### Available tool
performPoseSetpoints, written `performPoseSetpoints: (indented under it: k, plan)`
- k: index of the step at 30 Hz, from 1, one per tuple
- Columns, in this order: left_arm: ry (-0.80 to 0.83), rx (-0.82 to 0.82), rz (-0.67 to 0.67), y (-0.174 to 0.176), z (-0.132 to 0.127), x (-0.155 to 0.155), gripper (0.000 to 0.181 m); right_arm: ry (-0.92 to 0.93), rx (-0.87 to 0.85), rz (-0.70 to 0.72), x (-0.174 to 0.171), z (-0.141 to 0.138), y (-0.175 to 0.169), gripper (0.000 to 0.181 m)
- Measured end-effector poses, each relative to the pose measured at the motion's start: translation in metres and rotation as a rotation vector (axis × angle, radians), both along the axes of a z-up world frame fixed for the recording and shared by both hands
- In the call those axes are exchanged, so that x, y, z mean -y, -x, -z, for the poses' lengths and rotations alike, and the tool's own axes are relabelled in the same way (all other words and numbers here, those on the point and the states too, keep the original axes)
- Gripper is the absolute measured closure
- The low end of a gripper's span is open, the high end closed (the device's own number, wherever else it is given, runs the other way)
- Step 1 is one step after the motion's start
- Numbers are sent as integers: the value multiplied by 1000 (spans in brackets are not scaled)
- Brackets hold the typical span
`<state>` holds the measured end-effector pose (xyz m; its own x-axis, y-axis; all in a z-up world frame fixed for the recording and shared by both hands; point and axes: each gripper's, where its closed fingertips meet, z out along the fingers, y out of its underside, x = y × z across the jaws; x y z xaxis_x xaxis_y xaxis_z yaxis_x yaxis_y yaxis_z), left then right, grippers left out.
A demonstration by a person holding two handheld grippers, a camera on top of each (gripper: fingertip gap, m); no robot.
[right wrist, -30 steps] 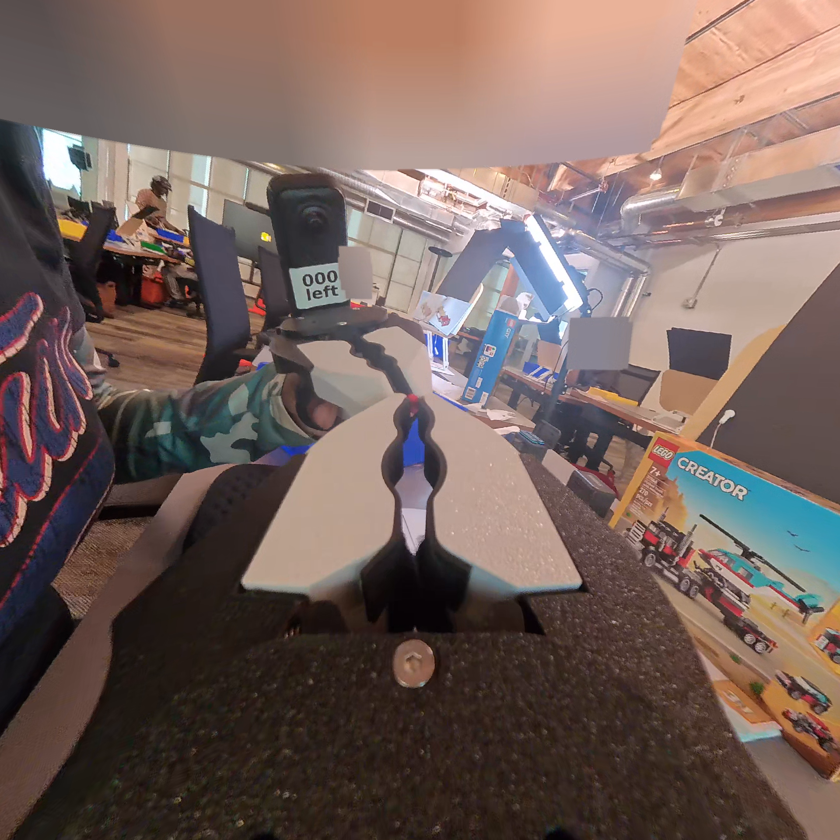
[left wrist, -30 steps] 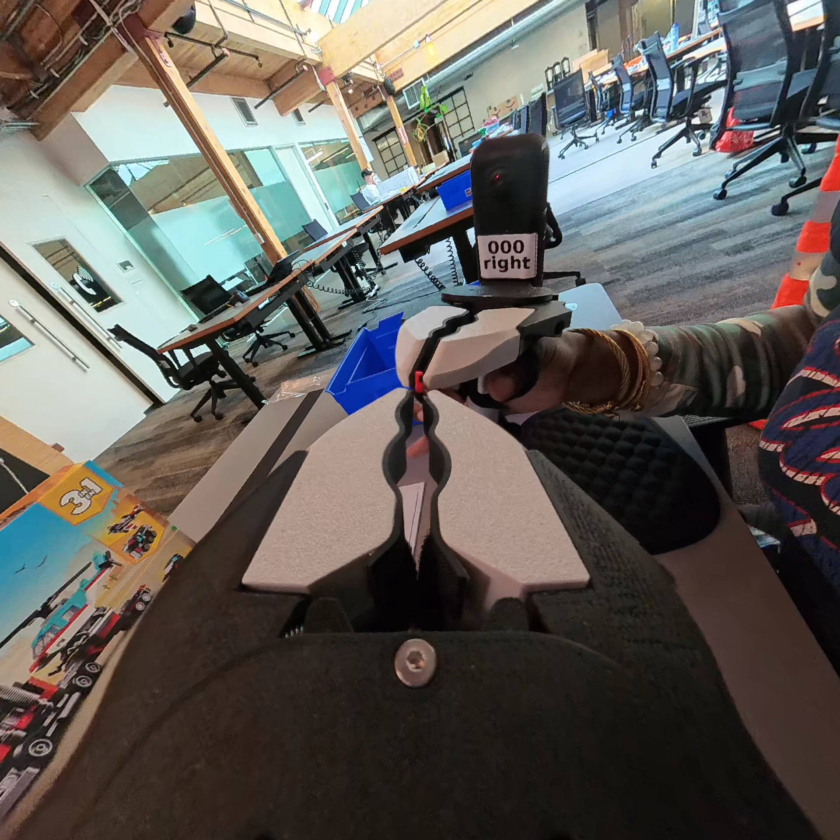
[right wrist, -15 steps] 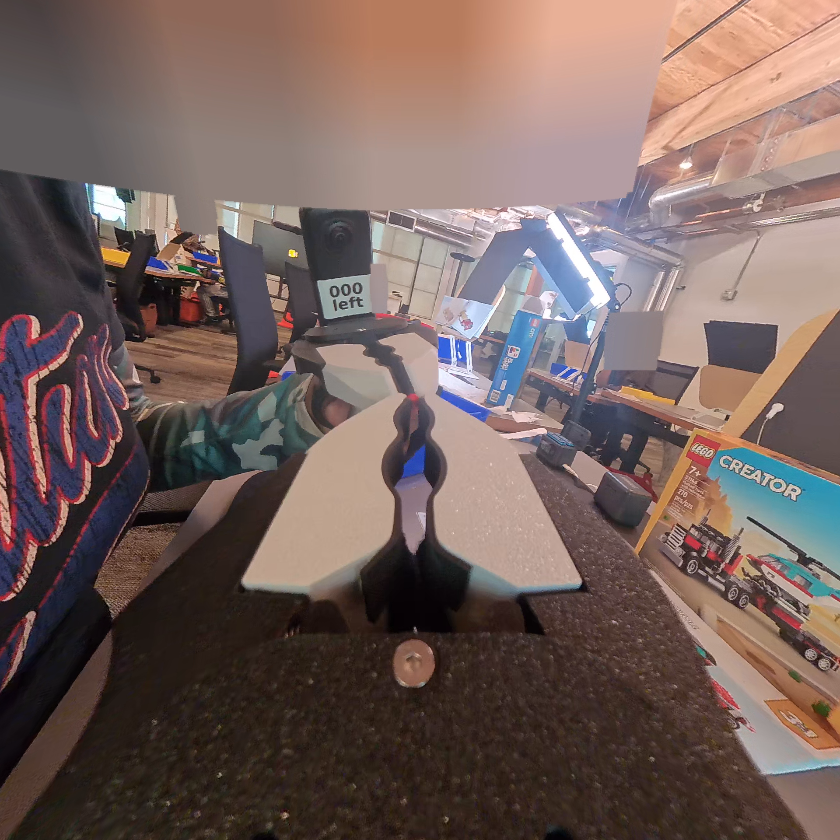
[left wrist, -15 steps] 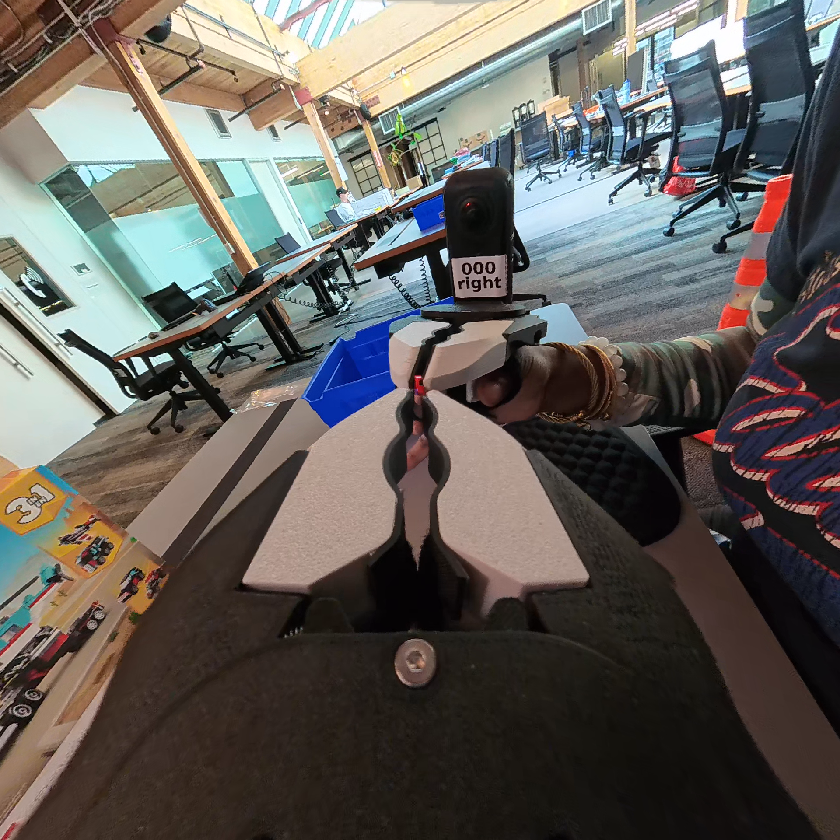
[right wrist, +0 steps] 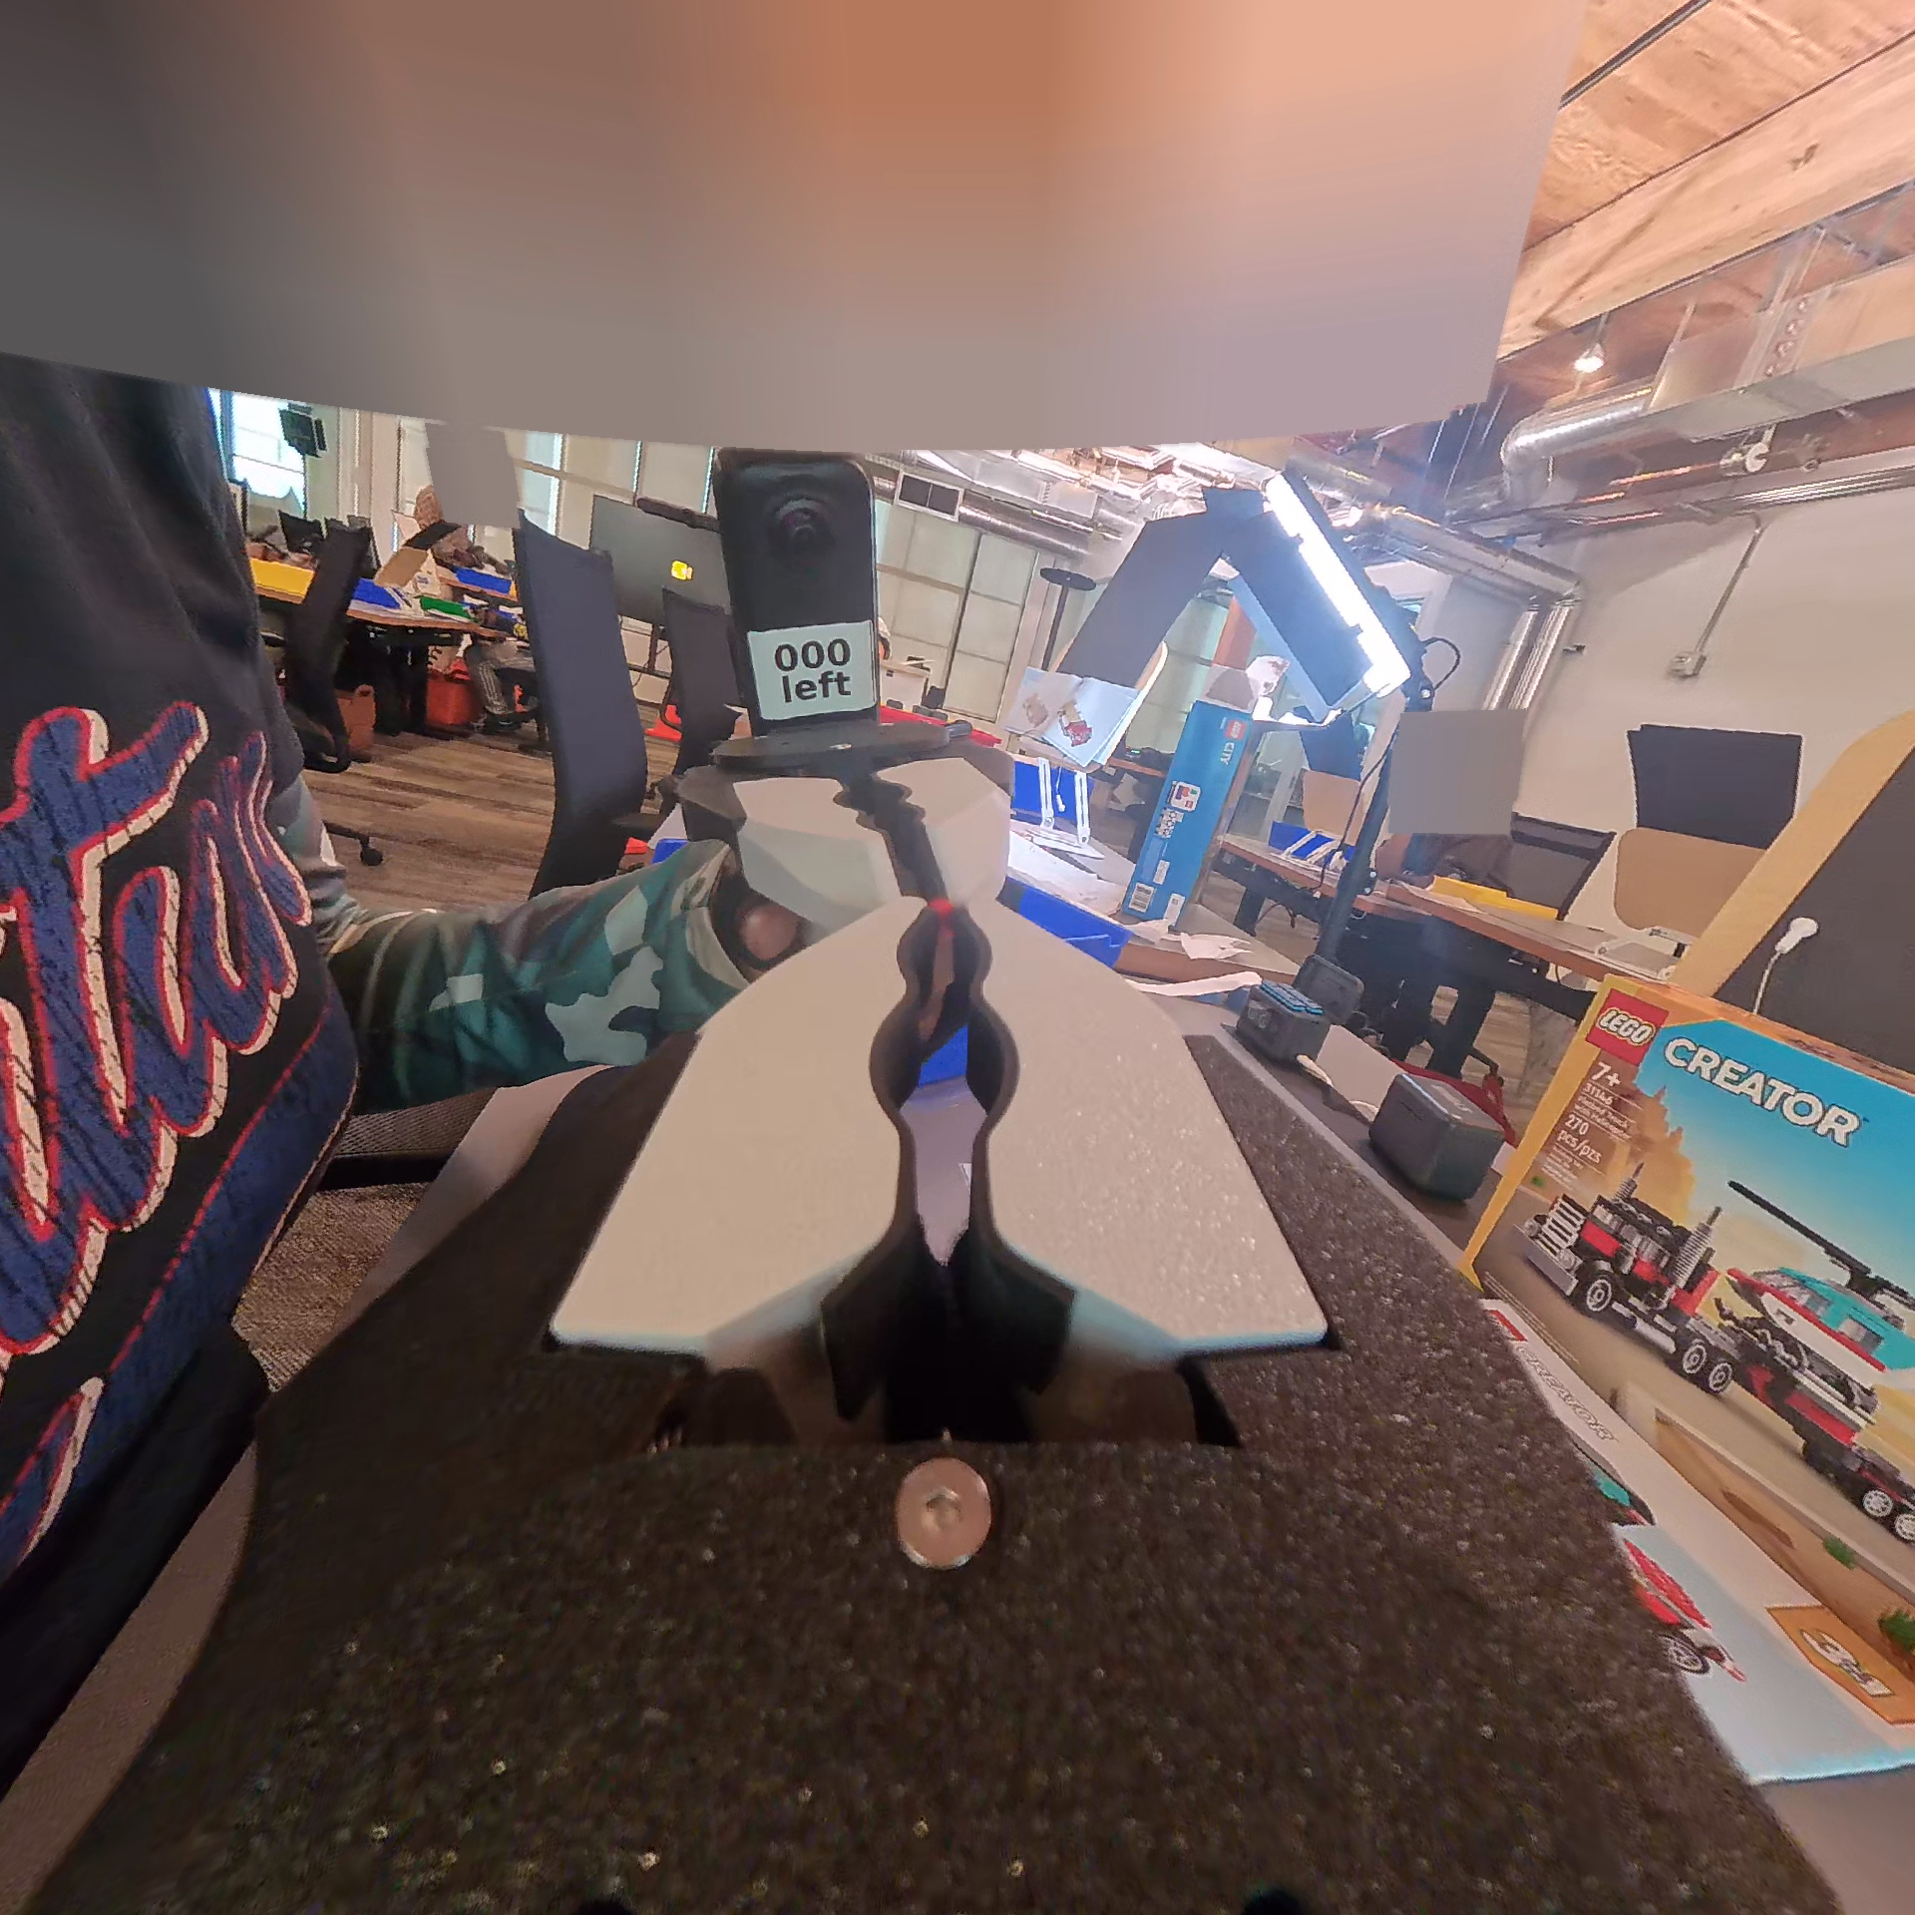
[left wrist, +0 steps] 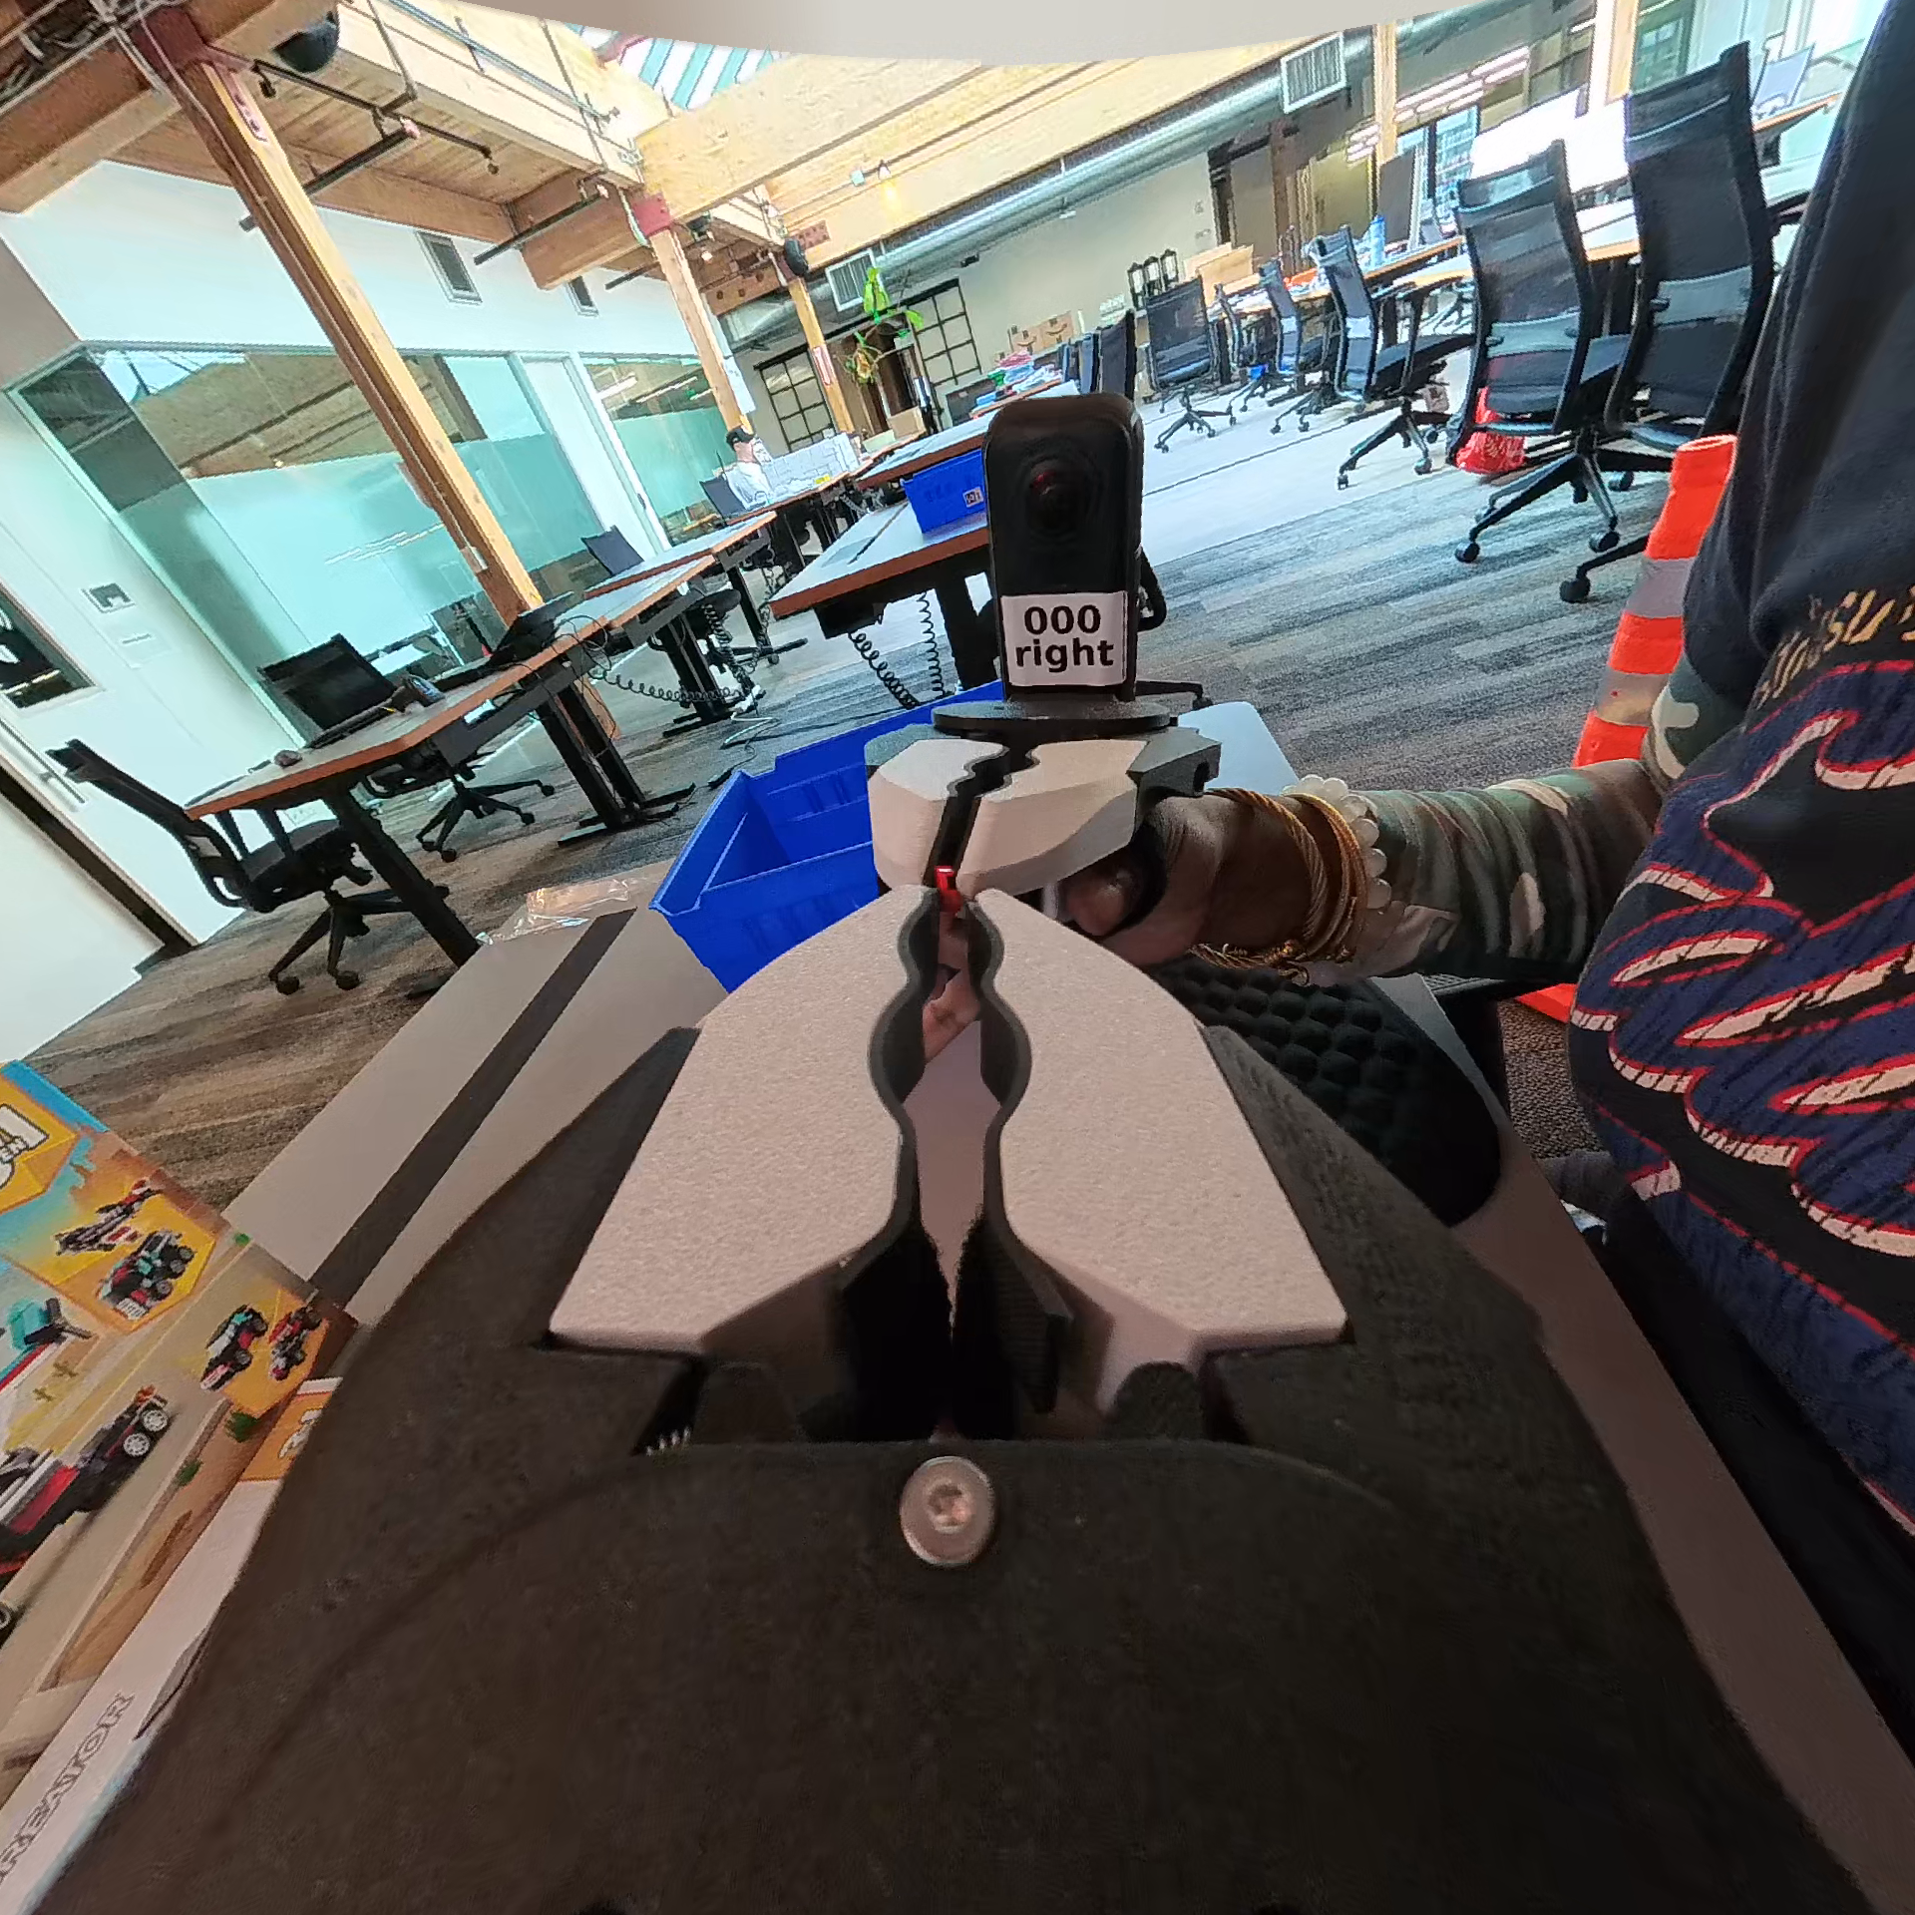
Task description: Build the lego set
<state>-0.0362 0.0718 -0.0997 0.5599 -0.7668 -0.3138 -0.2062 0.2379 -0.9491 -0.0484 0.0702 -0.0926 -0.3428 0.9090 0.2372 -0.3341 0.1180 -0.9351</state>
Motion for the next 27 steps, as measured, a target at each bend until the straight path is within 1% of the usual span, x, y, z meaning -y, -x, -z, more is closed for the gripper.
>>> performPoseSetpoints:
  k: [7, 10, 11, 12, 13, 15, 17, 19, 21, 23, 27]
  plan:
    - [15, -1, 18, 0, 1, 1, 178, 3, 8, -27, 2, 1, 0, 178]
    - [-8, -24, -24, 2, 2, -1, 178, 30, 23, -18, -1, 2, 2, 178]
    - [-27, -47, -64, 4, 3, -4, 178, 50, 33, -2, -4, 2, 3, 174]
    - [-55, -79, -127, 8, 4, -9, 178, 75, 40, 15, -7, 2, 4, 168]
    - [-91, -107, -195, 13, 4, -13, 178, 109, 47, 41, -12, 1, 5, 166]
    - [-161, -179, -328, 21, 5, -19, 178, 165, 78, 125, -23, 3, 9, 165]
    - [-238, -271, -440, 25, 7, -22, 178, 172, 117, 219, -30, 8, 13, 165]
    - [-300, -350, -525, 27, 9, -24, 178, 174, 138, 245, -29, 11, 15, 167]
    - [-350, -436, -592, 28, 13, -26, 178, 218, 133, 230, -28, 9, 14, 167]
    - [-381, -504, -630, 27, 17, -27, 178, 252, 110, 210, -26, 6, 13, 171]
    - [-423, -533, -628, 21, 18, -26, 178, 211, 147, 209, -26, 13, 14, 173]
